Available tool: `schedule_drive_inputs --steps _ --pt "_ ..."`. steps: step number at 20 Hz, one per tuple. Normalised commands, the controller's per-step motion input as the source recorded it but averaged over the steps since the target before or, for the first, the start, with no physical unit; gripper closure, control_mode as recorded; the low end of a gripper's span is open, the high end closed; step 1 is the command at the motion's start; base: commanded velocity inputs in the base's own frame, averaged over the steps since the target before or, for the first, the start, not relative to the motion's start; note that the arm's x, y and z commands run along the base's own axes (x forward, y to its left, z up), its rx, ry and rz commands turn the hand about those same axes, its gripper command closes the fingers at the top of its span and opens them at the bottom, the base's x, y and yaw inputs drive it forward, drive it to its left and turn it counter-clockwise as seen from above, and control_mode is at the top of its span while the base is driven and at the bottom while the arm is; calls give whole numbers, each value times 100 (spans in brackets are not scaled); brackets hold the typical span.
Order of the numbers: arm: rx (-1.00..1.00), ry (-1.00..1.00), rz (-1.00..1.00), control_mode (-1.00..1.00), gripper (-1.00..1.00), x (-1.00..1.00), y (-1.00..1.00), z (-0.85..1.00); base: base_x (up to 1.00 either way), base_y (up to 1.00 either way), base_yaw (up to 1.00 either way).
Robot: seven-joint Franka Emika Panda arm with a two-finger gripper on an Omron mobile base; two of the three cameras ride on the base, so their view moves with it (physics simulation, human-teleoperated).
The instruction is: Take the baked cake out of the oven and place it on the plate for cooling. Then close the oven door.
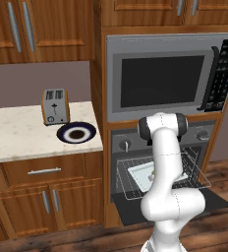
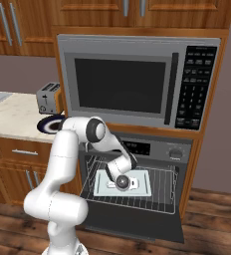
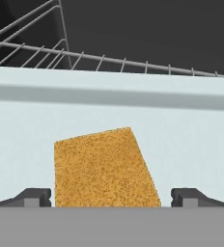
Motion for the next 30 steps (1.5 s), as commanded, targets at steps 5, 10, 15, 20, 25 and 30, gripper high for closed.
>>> schedule_drive_inputs --steps 5,10,15,20,25,30 --pt "0 0 0 -100 100 0 0 -10 0 0 0" --pt "0 0 0 -100 100 0 0 -12 0 0 0" --pt "0 0 0 -100 100 0 0 1 0 0 0" --pt "0 0 0 -100 100 -5 -2 10 0 0 0" --pt "0 0 0 -100 100 -11 -6 13 0 0 0" --pt "0 0 0 -100 100 -11 -1 1 0 0 0"
